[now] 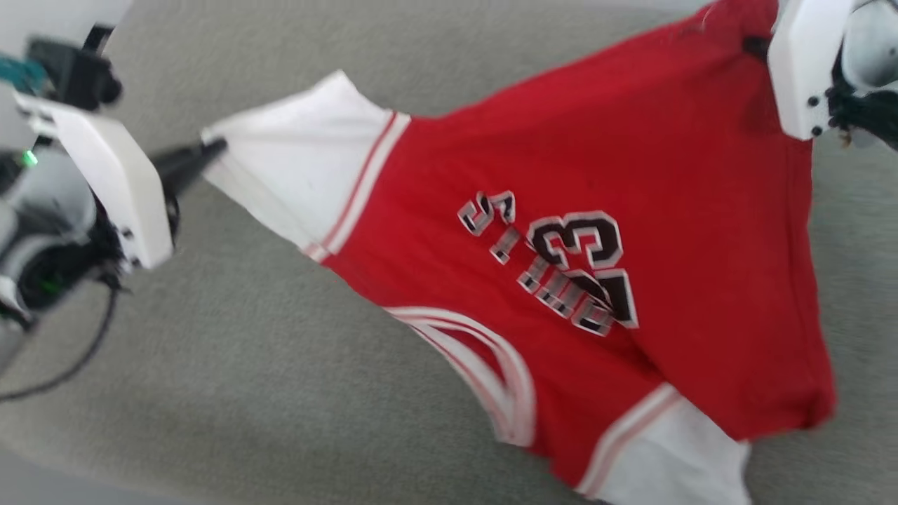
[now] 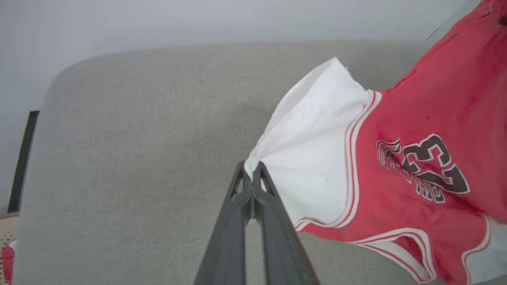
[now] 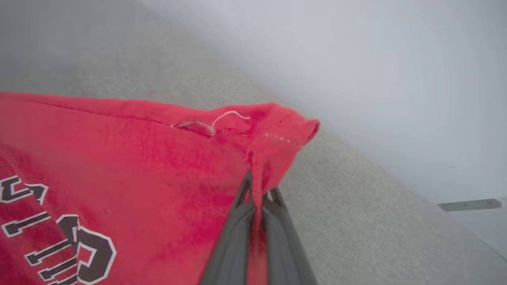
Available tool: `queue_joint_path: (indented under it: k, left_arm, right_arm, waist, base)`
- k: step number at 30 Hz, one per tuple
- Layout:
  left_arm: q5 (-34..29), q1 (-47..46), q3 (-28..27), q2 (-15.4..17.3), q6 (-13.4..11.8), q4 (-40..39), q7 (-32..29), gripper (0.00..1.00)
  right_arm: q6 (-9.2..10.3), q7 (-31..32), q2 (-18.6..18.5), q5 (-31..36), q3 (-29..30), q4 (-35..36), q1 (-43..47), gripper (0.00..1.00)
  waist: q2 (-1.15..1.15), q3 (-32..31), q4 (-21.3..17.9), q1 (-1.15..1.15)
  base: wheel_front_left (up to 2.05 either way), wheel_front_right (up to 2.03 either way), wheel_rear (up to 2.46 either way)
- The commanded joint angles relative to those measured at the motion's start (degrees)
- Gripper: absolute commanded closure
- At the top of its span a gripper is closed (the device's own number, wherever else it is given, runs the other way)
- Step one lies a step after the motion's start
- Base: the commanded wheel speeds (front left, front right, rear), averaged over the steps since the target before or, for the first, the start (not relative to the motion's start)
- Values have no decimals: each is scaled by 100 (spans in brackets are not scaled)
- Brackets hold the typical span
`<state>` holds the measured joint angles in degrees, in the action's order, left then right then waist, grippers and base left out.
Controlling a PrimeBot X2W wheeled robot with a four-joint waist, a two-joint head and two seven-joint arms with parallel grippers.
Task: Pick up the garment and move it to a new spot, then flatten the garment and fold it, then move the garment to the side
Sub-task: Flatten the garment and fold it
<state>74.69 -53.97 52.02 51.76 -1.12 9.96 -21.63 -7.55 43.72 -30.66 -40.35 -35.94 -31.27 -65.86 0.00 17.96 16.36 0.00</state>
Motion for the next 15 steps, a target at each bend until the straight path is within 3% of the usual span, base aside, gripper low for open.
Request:
queue_joint_path:
  k: [1,9,15]
  left_arm:
    - [-93,-255,-54,63,-72,-10,-131,100]
    - [-388,-1089,-178,28,-201,291,-463,100]
    - [-602,-1700,-188,-239,-92,808,-622,100]
  right_arm:
    - [12,-71,3,-16,145,152,95,100]
    - [12,-90,153,69,837,632,217,100]
    - [12,55,406,326,1373,856,235,100]
  waist:
    - [0,-273,-279,0]
    - [0,-646,-634,0]
    - [0,-821,-827,0]
  base:
    - [0,0,0]
    - [0,0,0]
    - [0,0,0]
